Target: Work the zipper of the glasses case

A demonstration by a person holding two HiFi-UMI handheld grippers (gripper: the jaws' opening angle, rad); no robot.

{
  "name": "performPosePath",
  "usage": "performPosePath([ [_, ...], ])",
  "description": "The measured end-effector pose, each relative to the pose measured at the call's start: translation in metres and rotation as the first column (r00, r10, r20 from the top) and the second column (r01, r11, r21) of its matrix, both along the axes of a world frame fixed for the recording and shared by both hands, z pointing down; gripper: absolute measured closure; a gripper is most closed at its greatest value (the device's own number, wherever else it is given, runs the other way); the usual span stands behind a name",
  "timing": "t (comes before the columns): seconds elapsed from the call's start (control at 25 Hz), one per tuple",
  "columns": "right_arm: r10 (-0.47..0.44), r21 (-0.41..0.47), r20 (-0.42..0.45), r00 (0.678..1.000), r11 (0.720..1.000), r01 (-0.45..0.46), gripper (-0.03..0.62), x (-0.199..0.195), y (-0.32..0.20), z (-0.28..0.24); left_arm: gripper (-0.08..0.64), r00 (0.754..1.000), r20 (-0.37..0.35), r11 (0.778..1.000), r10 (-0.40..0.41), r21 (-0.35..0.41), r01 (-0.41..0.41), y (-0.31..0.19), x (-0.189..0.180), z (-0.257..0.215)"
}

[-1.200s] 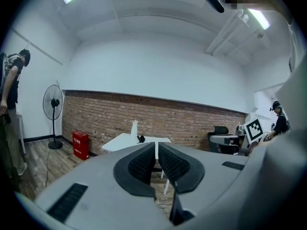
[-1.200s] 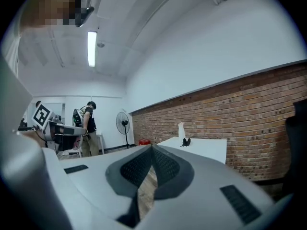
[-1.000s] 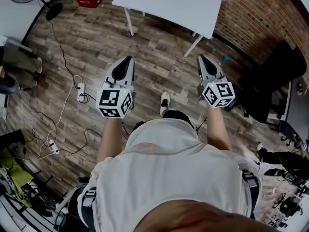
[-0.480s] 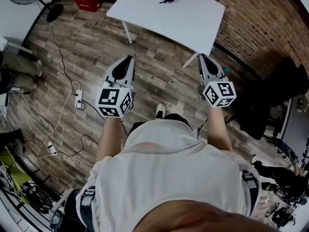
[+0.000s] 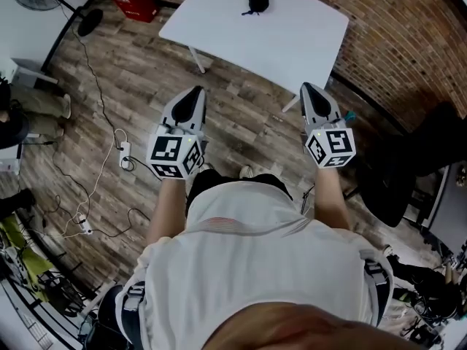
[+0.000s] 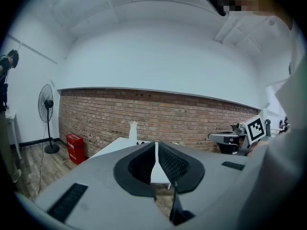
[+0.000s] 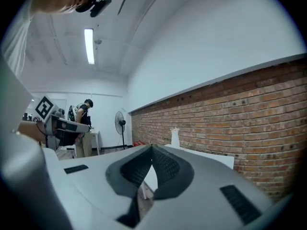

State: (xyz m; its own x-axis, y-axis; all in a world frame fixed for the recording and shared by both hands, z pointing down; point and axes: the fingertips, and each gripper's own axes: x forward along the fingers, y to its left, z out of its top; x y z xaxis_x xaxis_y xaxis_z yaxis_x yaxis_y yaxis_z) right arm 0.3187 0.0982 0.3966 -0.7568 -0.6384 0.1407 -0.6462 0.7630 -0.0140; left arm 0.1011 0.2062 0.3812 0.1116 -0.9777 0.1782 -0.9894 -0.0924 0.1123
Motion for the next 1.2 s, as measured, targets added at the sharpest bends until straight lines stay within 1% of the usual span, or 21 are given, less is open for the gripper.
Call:
performPosePath([
  [0.12, 0.016, -0.012, 0.020, 1.000, 1.000, -0.016, 0.541, -0.004, -0.012, 0.000, 0.531, 1.000, 0.000, 1.000, 0.022, 0.000, -0.022, -0.013, -0.004, 0.004],
  [0.24, 0.036, -0.006, 0.025, 0.999, 0.999, -0.035, 0.543, -0.009, -0.026, -0.001, 0.531, 0.999, -0.013, 0.999, 0.039, -0.002, -0.039, -0.030, -0.014, 0.009],
  [0.4, 0.050, -0.016, 0.029, 0.998, 0.999, -0.049, 0.543, -0.034, -0.046, -0.002, 0.531, 0.997, -0.018, 0.997, 0.074, 0.008, -0.074, -0.058, -0.037, 0.010],
  [0.64, 0.078, -0.016, 0.009, 0.997, 0.997, -0.077, 0.543, -0.094, -0.078, -0.007, 0.531, 0.993, -0.029, 0.993, 0.118, 0.021, -0.117, -0.101, -0.097, 0.007],
  [0.88, 0.131, -0.014, 0.011, 0.991, 0.991, -0.131, 0.542, -0.163, -0.118, -0.014, 0.531, 0.984, -0.014, 0.984, 0.176, 0.029, -0.175, -0.148, -0.167, 0.002],
  [1.04, 0.137, -0.030, 0.002, 0.991, 0.990, -0.137, 0.541, -0.202, -0.131, -0.003, 0.531, 0.983, -0.009, 0.983, 0.182, 0.028, -0.182, -0.172, -0.209, 0.006],
  [1.2, 0.150, -0.058, -0.018, 0.989, 0.987, -0.150, 0.541, -0.222, -0.146, 0.008, 0.531, 0.984, -0.023, 0.985, 0.174, 0.023, -0.174, -0.192, -0.237, 0.014],
])
